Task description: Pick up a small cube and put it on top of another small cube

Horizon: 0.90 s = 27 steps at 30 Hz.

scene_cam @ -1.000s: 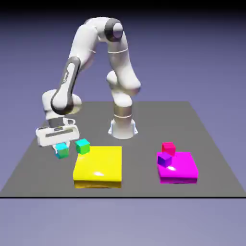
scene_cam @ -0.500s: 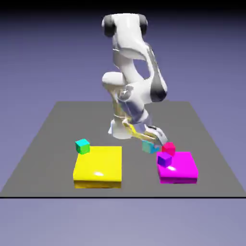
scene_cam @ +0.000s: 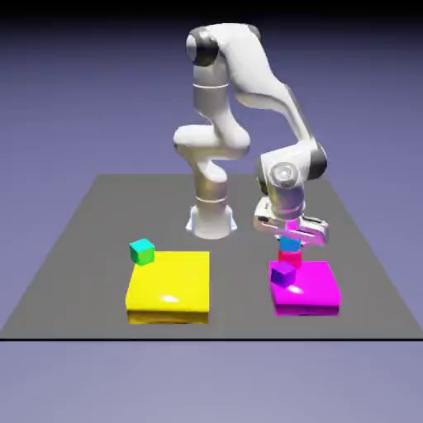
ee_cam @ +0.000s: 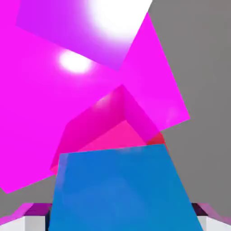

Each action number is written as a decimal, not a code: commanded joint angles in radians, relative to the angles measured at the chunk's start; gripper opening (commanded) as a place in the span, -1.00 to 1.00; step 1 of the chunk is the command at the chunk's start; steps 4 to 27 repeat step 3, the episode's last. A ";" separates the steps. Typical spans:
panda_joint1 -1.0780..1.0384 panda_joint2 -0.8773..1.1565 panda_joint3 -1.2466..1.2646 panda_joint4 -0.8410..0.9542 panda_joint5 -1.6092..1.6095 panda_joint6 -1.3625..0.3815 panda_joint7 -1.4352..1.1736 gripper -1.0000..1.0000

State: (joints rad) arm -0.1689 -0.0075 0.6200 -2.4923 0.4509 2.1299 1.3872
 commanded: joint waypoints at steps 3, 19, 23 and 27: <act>-0.026 -0.073 -0.013 0.050 -0.001 -0.122 -0.003 1.00; -0.026 -0.073 -0.013 0.050 -0.001 -0.122 -0.003 1.00; -0.026 -0.073 -0.013 0.050 -0.001 -0.122 -0.003 1.00; -0.026 -0.073 -0.013 0.050 -0.001 -0.122 -0.003 1.00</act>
